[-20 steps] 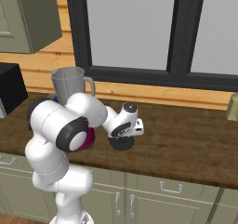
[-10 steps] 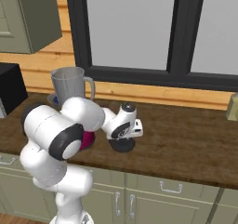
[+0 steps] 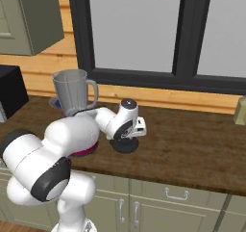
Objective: Close the lid blender by securely placing the lid on top.
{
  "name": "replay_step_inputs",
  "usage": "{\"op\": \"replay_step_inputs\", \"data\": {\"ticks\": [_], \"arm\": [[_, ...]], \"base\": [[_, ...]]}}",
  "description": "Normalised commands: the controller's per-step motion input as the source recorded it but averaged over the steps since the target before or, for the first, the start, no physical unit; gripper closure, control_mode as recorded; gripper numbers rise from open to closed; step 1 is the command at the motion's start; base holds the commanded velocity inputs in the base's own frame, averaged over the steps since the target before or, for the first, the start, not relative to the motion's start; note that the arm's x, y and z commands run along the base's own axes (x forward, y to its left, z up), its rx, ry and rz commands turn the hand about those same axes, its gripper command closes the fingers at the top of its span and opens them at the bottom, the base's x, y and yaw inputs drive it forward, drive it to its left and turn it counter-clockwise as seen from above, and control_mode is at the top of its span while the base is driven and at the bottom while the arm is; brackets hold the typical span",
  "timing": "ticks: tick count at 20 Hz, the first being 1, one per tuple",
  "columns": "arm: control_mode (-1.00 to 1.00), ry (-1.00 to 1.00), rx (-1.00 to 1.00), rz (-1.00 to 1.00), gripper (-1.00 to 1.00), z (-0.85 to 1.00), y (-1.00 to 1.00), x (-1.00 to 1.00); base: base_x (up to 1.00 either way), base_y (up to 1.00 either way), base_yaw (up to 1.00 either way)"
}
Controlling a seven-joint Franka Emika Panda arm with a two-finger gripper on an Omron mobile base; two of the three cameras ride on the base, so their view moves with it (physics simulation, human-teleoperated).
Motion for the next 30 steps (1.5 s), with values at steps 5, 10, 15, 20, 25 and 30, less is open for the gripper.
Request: {"op": "replay_step_inputs", "data": {"ticks": [5,10,15,20,25,30], "arm": [[-1.00,0.00,0.00,0.00,1.00,1.00,0.00,-0.08],[-1.00,0.00,0.00,0.00,1.00,1.00,0.00,-0.05],[-1.00,0.00,0.00,-0.01,1.00,1.00,0.00,-0.03],[-1.00,-0.02,0.00,-0.05,1.00,0.90,0.00,0.00],[-1.00,-0.04,0.00,-0.04,1.00,0.75,0.04,0.00],[-1.00,-0.06,0.00,-0.01,1.00,0.58,0.24,0.00]], "base": [[0.00,0.00,0.00],[0.00,0.00,0.00],[0.00,0.00,0.00],[0.00,0.00,0.00],[0.00,0.00,0.00],[0.00,0.00,0.00]]}}
